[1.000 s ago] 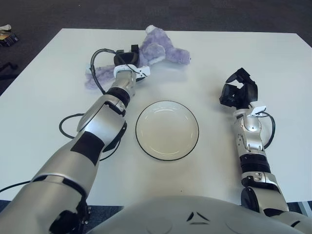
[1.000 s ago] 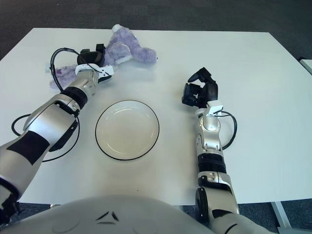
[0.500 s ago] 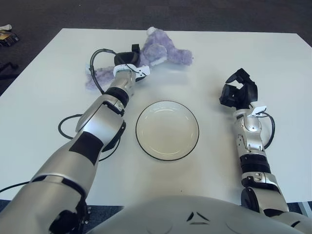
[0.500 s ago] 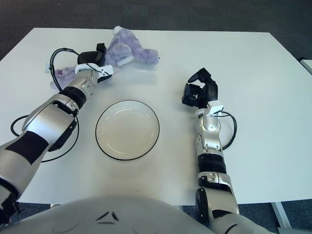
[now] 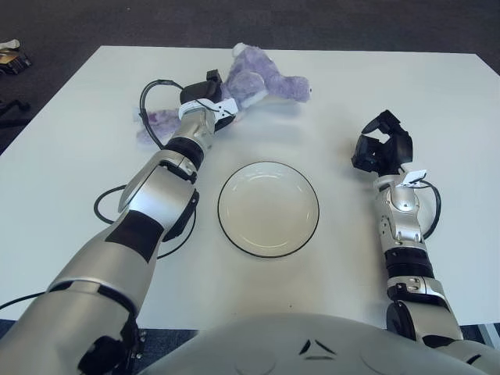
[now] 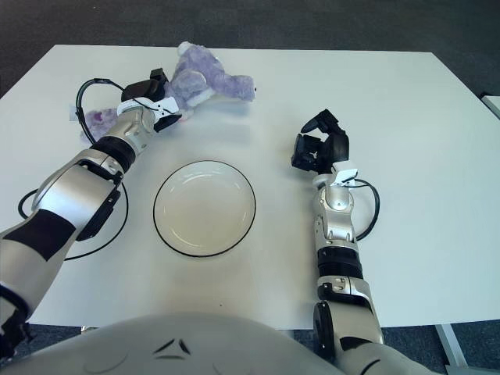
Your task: Put the doll into the plate.
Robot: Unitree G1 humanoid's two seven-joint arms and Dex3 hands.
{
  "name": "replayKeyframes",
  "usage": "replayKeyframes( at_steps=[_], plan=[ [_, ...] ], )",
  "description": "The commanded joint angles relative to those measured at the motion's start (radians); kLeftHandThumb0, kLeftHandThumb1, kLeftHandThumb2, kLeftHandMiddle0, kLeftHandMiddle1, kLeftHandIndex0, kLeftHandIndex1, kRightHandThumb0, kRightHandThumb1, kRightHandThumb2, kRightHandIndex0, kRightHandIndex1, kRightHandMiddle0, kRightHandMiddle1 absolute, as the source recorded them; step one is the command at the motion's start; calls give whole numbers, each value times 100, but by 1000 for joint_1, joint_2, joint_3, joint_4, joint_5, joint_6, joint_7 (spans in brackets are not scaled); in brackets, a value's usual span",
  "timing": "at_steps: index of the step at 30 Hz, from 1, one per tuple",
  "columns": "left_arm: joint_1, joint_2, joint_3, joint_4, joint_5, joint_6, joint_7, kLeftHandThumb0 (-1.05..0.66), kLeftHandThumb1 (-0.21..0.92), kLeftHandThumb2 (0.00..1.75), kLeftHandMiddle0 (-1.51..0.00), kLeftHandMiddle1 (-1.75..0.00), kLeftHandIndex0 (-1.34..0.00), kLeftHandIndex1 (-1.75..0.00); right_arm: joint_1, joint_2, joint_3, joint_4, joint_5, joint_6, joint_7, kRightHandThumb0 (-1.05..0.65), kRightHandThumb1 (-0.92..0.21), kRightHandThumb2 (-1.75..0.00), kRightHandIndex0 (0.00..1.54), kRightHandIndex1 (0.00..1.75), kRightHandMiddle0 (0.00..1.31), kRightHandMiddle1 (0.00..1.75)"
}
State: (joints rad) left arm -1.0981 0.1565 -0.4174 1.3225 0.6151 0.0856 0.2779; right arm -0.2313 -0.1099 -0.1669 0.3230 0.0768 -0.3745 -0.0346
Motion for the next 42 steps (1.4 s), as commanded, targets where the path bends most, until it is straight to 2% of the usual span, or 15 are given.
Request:
replayKeyframes(
  at_steps=[1,25,42],
  plan=[
    [62,-22,13,28,-25,1,-55,0,0,150,-100,-119,-74,-175,58,21,6,23,-7,10,-3,-48,-33,-130,134,175,60,175],
    [61,-23,36,24,-35,13,-43,0,-4,155,-101,-118,-79,-175,60,17,6,20,-17,13,1,-47,-34,-129,135,175,59,175],
    [55,-12,42,18,-40,-9,-48,0,-8,158,-104,-118,-81,-175,69,13,13,-13,-14,57,8,-47,-34,-129,134,175,59,175]
  ],
)
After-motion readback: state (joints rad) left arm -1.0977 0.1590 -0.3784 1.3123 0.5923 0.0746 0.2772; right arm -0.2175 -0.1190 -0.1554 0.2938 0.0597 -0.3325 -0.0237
